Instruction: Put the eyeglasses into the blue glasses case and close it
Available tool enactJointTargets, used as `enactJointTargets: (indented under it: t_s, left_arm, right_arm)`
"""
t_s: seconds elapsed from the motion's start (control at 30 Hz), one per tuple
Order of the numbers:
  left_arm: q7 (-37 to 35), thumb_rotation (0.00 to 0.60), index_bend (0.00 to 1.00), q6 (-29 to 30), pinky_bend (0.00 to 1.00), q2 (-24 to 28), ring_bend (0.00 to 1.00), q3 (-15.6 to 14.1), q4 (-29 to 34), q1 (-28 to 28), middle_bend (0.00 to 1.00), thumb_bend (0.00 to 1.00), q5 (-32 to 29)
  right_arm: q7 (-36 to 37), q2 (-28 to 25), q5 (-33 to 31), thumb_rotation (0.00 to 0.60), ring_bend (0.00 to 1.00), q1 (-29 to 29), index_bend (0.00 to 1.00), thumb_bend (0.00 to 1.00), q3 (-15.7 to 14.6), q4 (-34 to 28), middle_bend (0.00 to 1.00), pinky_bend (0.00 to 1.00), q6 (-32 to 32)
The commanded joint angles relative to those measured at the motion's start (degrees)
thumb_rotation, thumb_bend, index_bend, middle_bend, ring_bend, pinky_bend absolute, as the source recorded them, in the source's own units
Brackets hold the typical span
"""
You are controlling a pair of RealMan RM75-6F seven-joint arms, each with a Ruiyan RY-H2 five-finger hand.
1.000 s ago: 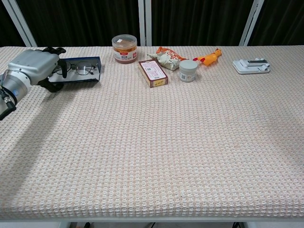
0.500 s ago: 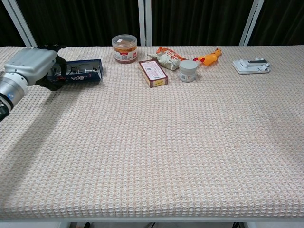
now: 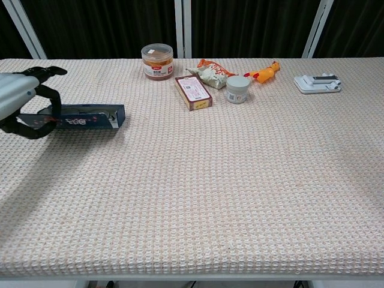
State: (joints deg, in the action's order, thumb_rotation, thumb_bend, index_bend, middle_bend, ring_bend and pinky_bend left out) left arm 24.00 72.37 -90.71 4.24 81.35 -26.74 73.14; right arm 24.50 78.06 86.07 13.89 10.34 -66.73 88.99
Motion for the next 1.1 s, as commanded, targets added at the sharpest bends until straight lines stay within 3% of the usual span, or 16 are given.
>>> enactJointTargets:
  t_s: [0.03,0.33,0.6,0.87,0.97,1.0,1.03,1.1]
  left_arm:
    - [6.6,0.6,0.7,0.3,0.15,6.9,0.0,-0.9,9.3,1.9,0.0,0.54,-1.2]
    - [7.7,0.6,0.69,-5.2,0.15,0.4,0.0,5.4,-2.1,-3.2,0.0,0.54,-7.5]
    - [7.8,0.6,0.68,-9.0,0.15,-3.0,0.0,7.4,-9.1,-6.4,0.0,0.53,-10.2]
    - [9.5,0.6,0.66,-9.3,0.15,-4.5,0.0,8.4,-11.8,-8.5,0.0,0.53,-11.1]
    - [10.3,0.6,0.52,-9.3,0.15,-5.0,0.0,8.6,-12.9,-9.0,0.0,0.51,-11.4]
    - [10.9,0.6,0.42,-9.7,0.15,-5.2,0.0,8.5,-13.5,-9.2,0.0,0.5,-12.0]
    - [11.2,0.6,0.24,-10.3,0.15,-5.4,0.0,8.5,-13.8,-9.4,0.0,0.48,-12.5]
    - [11.6,0.6,0.04,-11.1,0.15,-6.1,0.0,8.9,-14.6,-9.8,0.0,0.46,-13.9]
  right_arm:
    - [-0.1,0.3,0.2,0.6,0.0,0.2,0.0,0.52,-0.1,0.1,0.0,0.0,-0.1]
    - [-0.1,0.2,-0.3,0.6,0.0,0.1,0.0,0.52,-0.1,0.5,0.0,0.0,-0.6]
    - [1.0,1.1,-1.1,0.6,0.0,0.1,0.0,0.52,-0.2,2.5,0.0,0.0,-1.9]
    - [1.2,2.0,-1.0,0.6,0.0,0.6,0.0,0.52,-0.2,3.7,0.0,0.0,-2.4]
    - [1.3,2.0,-1.0,0.6,0.0,0.6,0.0,0.52,-0.2,3.9,0.0,0.0,-2.4]
    - [1.3,2.0,-1.0,0.6,0.0,0.6,0.0,0.52,-0.2,3.9,0.0,0.0,-2.4]
    - [1.4,2.0,-1.1,0.6,0.0,0.6,0.0,0.52,-0.2,4.0,0.0,0.0,-2.5]
    - [1.5,2.1,-1.1,0.6,0.0,0.5,0.0,0.52,-0.2,4.1,0.0,0.0,-2.4]
